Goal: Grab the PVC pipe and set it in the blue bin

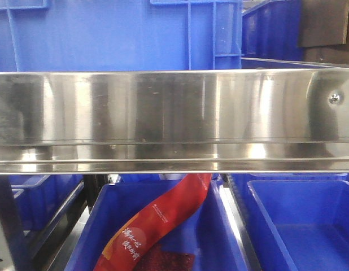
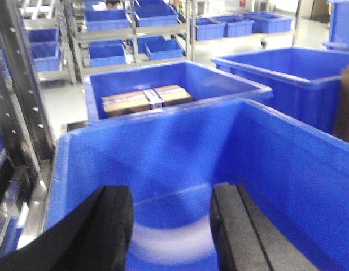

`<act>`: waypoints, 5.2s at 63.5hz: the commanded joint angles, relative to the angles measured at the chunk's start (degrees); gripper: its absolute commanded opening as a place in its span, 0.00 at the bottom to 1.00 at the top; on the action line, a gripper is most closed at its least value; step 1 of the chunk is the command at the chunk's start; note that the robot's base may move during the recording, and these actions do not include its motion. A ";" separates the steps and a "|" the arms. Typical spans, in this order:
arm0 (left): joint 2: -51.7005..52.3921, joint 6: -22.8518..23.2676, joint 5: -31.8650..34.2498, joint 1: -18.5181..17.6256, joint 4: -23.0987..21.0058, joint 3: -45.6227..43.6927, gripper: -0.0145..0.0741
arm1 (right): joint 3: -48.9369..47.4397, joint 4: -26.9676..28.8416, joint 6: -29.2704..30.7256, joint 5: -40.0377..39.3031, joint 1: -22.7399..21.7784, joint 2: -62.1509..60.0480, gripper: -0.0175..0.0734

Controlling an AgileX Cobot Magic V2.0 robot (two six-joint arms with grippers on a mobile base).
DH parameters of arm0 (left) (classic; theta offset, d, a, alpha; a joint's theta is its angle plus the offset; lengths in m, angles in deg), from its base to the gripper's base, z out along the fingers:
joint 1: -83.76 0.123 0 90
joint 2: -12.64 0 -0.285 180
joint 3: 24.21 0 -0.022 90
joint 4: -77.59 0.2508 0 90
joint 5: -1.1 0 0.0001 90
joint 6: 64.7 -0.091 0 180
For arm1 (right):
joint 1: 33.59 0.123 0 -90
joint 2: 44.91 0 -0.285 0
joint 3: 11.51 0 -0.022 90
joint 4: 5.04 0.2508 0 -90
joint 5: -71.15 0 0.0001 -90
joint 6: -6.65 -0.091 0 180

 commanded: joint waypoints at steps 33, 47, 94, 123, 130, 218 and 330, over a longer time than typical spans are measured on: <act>13.28 0.09 -10.72 -1.65 0.77 -0.54 0.04 | -12.69 -0.33 1.27 -6.75 5.85 17.20 0.01; 20.02 0.09 -13.00 -1.65 1.74 2.87 0.04 | -16.71 -0.89 3.30 -7.59 7.30 22.88 0.01; 53.26 0.30 -12.08 -1.53 -1.62 30.90 0.04 | -30.56 -1.02 4.68 -9.17 8.76 43.83 0.14; 54.64 0.52 -15.20 -1.53 4.94 31.43 0.04 | -30.70 -1.02 4.68 -9.04 9.25 43.76 0.44; 54.64 0.75 -15.20 -1.53 5.32 31.43 0.04 | -30.70 -1.02 4.68 -7.98 9.25 41.56 0.32; 57.19 8.58 -15.57 9.77 8.46 32.00 0.04 | -3.98 -6.45 2.92 0.39 3.99 -0.34 0.01; 57.19 8.58 -11.41 9.77 5.52 42.77 0.04 | 24.35 -6.45 0.06 5.80 -10.44 -33.20 0.01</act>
